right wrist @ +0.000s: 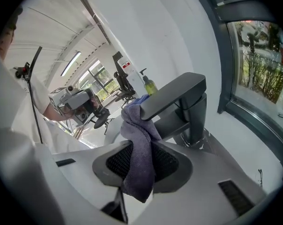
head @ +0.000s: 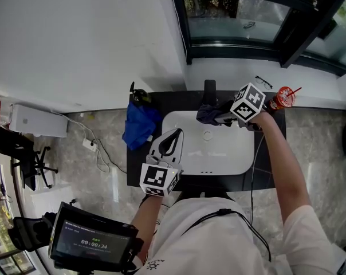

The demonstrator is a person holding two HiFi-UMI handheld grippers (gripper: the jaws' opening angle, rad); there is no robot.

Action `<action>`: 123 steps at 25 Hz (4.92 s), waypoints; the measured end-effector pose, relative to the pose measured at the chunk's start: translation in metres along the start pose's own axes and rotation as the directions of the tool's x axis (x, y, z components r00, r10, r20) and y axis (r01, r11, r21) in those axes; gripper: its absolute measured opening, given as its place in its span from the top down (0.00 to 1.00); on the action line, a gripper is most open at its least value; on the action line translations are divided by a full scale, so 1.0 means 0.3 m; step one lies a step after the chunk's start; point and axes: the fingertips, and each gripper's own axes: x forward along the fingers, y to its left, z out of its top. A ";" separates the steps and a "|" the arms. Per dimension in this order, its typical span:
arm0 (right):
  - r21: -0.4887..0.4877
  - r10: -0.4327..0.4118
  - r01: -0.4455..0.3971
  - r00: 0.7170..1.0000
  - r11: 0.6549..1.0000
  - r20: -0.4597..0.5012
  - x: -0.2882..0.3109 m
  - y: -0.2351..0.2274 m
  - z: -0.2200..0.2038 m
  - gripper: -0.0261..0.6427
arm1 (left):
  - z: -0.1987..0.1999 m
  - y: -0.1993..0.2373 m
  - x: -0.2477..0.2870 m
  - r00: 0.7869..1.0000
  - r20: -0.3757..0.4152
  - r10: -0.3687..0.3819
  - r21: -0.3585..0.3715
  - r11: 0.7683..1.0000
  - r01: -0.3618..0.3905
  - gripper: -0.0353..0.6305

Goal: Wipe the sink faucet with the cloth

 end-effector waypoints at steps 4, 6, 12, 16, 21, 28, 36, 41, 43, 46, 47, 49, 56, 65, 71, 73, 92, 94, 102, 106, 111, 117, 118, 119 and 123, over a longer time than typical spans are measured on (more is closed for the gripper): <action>0.005 0.006 -0.006 1.000 1.000 -0.006 -0.002 -0.004 -0.001 0.80 | -0.001 -0.003 0.003 1.000 -0.006 0.001 0.000 1.000 -0.001 0.96; 0.000 0.034 -0.034 0.999 0.999 -0.026 0.002 0.016 -0.014 0.80 | 0.001 -0.001 0.001 1.000 -0.007 0.003 -0.002 1.000 -0.003 0.96; -0.042 0.155 -0.158 0.986 0.987 -0.066 0.015 0.108 -0.031 0.80 | -0.005 0.002 -0.002 1.000 -0.010 0.007 -0.004 1.000 -0.007 0.96; -0.052 0.198 -0.202 0.977 0.978 -0.074 0.026 0.148 -0.028 0.80 | -0.008 -0.002 -0.002 1.000 -0.014 0.006 -0.006 1.000 -0.006 0.96; 0.022 0.145 -0.145 0.989 0.989 -0.021 0.007 0.072 0.004 0.80 | -0.011 0.001 -0.003 1.000 -0.015 0.006 -0.007 1.000 -0.006 0.96; 0.095 0.026 -0.027 1.000 0.995 0.009 -0.018 -0.049 0.015 0.80 | -0.012 0.003 -0.004 1.000 -0.016 0.006 -0.004 1.000 -0.007 0.96; 0.180 -0.111 0.082 0.981 0.980 0.156 -0.072 -0.155 0.030 0.80 | -0.010 0.004 -0.001 1.000 -0.018 0.004 0.000 1.000 -0.004 0.96; 0.220 -0.146 0.103 0.971 0.970 0.190 -0.104 -0.171 -0.006 0.80 | -0.007 0.004 -0.005 1.000 -0.012 -0.001 0.003 1.000 0.001 0.96; 0.237 -0.154 0.106 0.969 0.966 0.192 -0.113 -0.171 -0.028 0.80 | -0.007 0.002 -0.007 1.000 -0.010 -0.005 0.004 1.000 0.005 0.96; 0.259 -0.172 0.116 0.964 0.959 0.205 -0.132 -0.172 -0.058 0.80 | -0.009 -0.003 -0.006 1.000 -0.010 -0.011 0.004 1.000 0.011 0.96; 0.264 -0.175 0.116 0.961 0.958 0.213 -0.138 -0.168 -0.068 0.80 | -0.010 -0.005 -0.006 1.000 -0.010 -0.014 0.005 1.000 0.014 0.96; 0.262 -0.167 0.105 0.959 0.959 0.229 -0.147 -0.146 -0.085 0.80 | -0.012 -0.008 -0.006 1.000 -0.010 -0.018 0.005 1.000 0.018 0.96; 0.128 0.048 -0.077 0.976 0.989 0.214 -0.098 0.071 -0.107 0.80 | -0.018 -0.007 -0.012 1.000 -0.009 -0.023 0.006 1.000 0.023 0.96; 0.070 0.146 -0.153 0.985 0.986 0.091 0.002 0.107 -0.083 0.80 | -0.037 0.001 -0.020 1.000 -0.014 -0.018 0.017 1.000 0.018 0.96; 0.070 0.154 -0.156 0.988 0.985 0.029 0.021 0.059 -0.039 0.80 | -0.041 0.018 -0.027 1.000 -0.017 0.004 0.011 1.000 -0.004 0.96; 0.073 0.145 -0.147 0.989 0.986 0.024 0.019 0.044 -0.023 0.80 | -0.041 0.024 -0.027 1.000 -0.017 0.010 0.012 1.000 -0.010 0.96; 0.205 -0.092 0.054 0.980 0.977 0.179 -0.120 -0.145 -0.027 0.80 | -0.017 0.006 -0.009 1.000 -0.017 -0.009 0.013 1.000 0.010 0.96; 0.223 -0.106 0.061 0.975 0.973 0.198 -0.132 -0.151 -0.043 0.80 | -0.015 0.003 -0.008 1.000 -0.019 -0.012 0.012 1.000 0.013 0.96; 0.208 -0.062 0.008 0.966 0.978 0.252 -0.164 -0.032 -0.140 0.80 | -0.027 0.009 -0.021 1.000 -0.021 -0.012 0.011 1.000 0.013 0.96; 0.131 0.034 -0.068 0.968 0.989 0.249 -0.142 0.093 -0.137 0.80 | -0.029 0.005 -0.022 1.000 -0.022 -0.018 0.012 1.000 0.018 0.96; 0.100 0.085 -0.109 0.972 0.989 0.220 -0.095 0.142 -0.113 0.80 | -0.016 -0.008 -0.013 0.999 -0.015 -0.029 0.014 0.999 0.029 0.96; 0.148 0.085 -0.113 0.979 0.982 0.184 -0.045 0.085 -0.098 0.80 | -0.020 -0.007 -0.015 1.000 -0.021 -0.022 0.011 1.000 0.023 0.96; 0.162 0.080 -0.110 0.980 0.981 0.183 -0.042 0.070 -0.095 0.80 | -0.022 -0.004 -0.017 1.000 -0.023 -0.019 0.010 1.000 0.020 0.96; 0.175 0.074 -0.107 0.980 0.979 0.184 -0.041 0.055 -0.089 0.80 | -0.022 -0.001 -0.018 1.000 -0.024 -0.016 0.010 1.000 0.017 0.96; 0.206 0.034 -0.074 0.981 0.976 0.192 -0.055 -0.014 -0.060 0.80 | -0.022 0.009 -0.019 1.000 -0.025 -0.006 0.009 1.000 0.006 0.96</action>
